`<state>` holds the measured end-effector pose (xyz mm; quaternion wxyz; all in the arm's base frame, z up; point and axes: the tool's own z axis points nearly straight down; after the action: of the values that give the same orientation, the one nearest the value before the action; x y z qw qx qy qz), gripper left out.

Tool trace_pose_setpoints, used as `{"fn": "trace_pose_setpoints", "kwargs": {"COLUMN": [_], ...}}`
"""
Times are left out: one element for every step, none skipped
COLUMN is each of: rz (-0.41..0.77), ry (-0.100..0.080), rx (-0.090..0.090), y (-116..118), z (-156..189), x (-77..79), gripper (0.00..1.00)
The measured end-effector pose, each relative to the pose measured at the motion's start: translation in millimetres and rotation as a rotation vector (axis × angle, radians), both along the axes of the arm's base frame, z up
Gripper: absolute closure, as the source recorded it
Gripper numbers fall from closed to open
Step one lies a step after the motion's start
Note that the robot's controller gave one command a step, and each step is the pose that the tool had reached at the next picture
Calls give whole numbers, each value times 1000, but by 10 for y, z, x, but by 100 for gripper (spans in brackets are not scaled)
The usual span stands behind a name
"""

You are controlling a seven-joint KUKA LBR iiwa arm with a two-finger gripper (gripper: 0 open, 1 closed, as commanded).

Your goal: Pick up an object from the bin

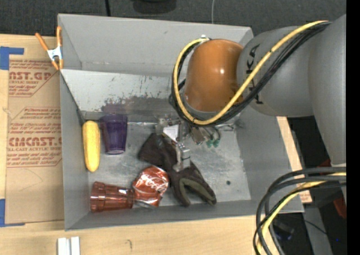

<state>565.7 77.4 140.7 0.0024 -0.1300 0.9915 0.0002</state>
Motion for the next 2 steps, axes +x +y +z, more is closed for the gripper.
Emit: {"fn": "trace_pose_setpoints", "kwargs": {"rz": [31, -303], "ry": [1, -2], "rx": [-1, 2], "y": [249, 39], "z": [-483, -646], "x": [-10, -171], "gripper": [0, 100]}}
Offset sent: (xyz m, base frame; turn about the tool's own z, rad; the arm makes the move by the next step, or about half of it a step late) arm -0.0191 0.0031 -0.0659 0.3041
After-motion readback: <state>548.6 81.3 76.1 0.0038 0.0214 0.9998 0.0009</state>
